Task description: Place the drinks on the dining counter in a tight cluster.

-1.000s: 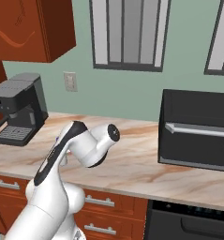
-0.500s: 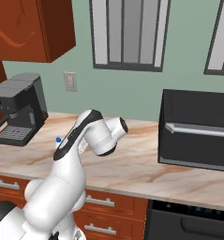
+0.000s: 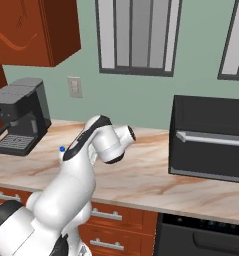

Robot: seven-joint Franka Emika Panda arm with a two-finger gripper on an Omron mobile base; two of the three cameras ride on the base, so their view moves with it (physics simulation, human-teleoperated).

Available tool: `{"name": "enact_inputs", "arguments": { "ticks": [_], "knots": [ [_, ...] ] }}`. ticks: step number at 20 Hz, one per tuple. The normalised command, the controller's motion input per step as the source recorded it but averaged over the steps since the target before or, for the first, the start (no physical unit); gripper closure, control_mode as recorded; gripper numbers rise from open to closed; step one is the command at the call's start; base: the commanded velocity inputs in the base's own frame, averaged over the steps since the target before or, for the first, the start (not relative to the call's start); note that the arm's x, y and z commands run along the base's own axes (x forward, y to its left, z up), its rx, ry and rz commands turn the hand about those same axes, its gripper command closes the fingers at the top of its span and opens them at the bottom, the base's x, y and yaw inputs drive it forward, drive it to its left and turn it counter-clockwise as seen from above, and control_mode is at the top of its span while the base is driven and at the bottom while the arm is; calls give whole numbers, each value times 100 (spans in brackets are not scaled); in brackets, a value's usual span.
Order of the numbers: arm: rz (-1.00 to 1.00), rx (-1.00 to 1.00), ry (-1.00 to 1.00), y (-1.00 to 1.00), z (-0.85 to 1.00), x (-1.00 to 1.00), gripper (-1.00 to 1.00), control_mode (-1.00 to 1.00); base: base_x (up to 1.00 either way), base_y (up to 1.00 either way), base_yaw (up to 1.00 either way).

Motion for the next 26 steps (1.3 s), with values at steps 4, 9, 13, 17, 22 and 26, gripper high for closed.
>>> {"name": "enact_inputs", "arguments": {
  "ticks": [4,9,13,17,22,26],
  "knots": [
    [-9,0,-10,22,-24,-10,-100,-100,0,0,0],
    [-1,2,-2,9,-9,5,-100,-100,0,0,0],
    [0,2,0,13,-1,21,-100,-100,0,0,0],
    [0,3,0,7,-1,20,-100,-100,0,0,0],
    [0,4,0,2,-6,17,-100,-100,0,0,0],
    [0,2,0,4,-10,14,-100,-100,0,0,0]
  ]
}}
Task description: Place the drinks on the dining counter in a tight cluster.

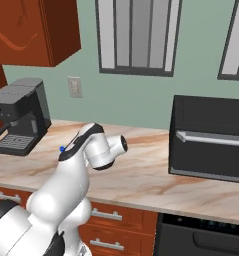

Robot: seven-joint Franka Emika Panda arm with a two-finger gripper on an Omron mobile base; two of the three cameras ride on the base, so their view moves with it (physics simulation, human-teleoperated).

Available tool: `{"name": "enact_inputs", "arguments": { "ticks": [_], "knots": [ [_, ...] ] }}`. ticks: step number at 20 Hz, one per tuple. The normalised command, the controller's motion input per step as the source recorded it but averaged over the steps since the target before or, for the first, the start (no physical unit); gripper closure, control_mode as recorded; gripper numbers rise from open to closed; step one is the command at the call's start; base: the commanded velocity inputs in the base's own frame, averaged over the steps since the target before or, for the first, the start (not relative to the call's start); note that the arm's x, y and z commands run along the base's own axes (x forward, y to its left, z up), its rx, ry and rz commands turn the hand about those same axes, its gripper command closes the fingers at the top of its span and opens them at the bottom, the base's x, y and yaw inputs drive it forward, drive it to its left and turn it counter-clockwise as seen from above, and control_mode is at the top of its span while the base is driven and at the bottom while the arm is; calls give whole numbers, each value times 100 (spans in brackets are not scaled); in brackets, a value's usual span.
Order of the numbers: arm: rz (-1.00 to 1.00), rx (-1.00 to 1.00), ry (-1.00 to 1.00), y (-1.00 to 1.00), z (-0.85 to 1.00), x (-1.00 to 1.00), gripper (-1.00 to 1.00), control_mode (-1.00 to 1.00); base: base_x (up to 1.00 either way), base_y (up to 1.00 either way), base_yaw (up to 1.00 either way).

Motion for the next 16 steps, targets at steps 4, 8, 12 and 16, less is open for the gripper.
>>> {"name": "enact_inputs", "arguments": {
  "ticks": [4,8,12,16],
  "knots": [
    [0,3,0,15,-13,10,-100,-100,0,0,0],
    [0,2,0,9,-5,21,-100,-100,0,0,0],
    [0,1,0,4,-8,30,-100,-100,0,0,0],
    [0,0,0,2,-13,20,-100,-100,0,0,0]
  ]
}}
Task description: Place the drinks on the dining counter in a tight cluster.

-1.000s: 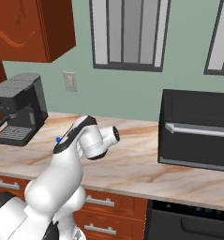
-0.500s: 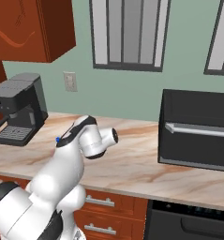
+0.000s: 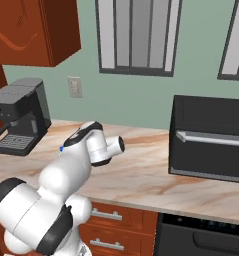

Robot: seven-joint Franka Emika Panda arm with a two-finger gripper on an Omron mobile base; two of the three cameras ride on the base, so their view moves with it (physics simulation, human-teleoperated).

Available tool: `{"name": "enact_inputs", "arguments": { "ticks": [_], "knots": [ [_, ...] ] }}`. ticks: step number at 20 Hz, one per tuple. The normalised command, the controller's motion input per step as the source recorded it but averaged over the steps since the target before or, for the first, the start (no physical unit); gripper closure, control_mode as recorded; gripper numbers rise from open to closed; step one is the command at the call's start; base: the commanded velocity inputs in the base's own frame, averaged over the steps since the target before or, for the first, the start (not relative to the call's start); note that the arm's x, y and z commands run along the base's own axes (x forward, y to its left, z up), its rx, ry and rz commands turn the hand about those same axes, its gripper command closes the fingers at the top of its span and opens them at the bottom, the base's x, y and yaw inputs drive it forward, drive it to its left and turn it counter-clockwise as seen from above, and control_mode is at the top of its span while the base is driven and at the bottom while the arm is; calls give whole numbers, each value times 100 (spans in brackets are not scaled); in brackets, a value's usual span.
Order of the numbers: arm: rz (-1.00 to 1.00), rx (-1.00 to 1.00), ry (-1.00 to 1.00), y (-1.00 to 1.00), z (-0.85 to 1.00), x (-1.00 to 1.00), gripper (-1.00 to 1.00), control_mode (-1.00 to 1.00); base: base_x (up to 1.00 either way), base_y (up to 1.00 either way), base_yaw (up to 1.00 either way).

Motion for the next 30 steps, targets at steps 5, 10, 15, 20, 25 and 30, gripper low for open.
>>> {"name": "enact_inputs", "arguments": {
  "ticks": [5,10,15,20,25,30],
  "knots": [
    [0,0,0,1,-16,15,-100,-100,0,0,0],
    [1,0,0,12,-3,-1,-100,-100,0,0,0],
    [0,0,0,15,-2,0,-100,-100,0,0,0],
    [0,0,0,6,-4,-2,-100,-100,0,0,0],
    [0,0,0,11,-5,-2,-100,-100,0,0,0],
    [0,0,0,11,-2,-2,-100,-100,0,0,0]
  ]
}}
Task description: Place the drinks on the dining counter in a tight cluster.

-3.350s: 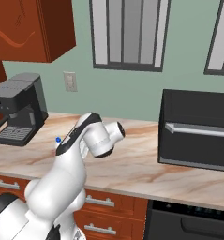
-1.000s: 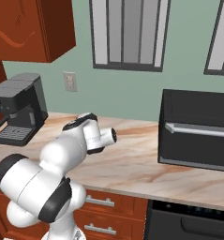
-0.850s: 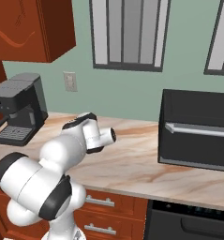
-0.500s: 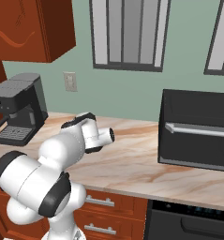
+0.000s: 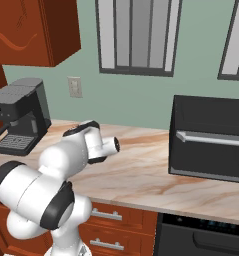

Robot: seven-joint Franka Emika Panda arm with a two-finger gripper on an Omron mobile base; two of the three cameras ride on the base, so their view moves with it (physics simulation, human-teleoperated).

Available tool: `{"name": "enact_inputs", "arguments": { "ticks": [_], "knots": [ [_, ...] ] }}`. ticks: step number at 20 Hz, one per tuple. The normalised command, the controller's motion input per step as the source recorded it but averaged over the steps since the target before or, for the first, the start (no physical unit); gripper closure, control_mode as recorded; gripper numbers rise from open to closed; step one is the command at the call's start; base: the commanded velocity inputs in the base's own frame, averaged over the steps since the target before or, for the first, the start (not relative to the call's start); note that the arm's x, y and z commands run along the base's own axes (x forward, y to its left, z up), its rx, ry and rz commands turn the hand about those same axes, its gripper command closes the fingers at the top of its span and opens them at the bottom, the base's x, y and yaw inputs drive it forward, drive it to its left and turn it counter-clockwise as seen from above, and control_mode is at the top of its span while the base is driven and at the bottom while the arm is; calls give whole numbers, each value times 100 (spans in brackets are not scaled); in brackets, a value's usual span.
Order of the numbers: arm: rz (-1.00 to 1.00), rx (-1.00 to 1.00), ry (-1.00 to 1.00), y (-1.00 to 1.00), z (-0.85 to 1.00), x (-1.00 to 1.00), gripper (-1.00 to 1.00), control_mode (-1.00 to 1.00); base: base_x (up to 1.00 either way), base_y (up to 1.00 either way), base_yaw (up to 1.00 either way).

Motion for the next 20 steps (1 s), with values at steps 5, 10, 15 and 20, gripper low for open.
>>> {"name": "enact_inputs", "arguments": {
  "ticks": [5,10,15,20],
  "knots": [
    [0,1,0,6,0,0,-100,-100,0,0,0],
    [0,3,0,11,-2,-1,-100,-100,0,0,0],
    [0,3,0,11,-3,0,-100,-100,0,0,0],
    [0,2,1,7,-7,0,-100,-100,0,0,0]
  ]
}}
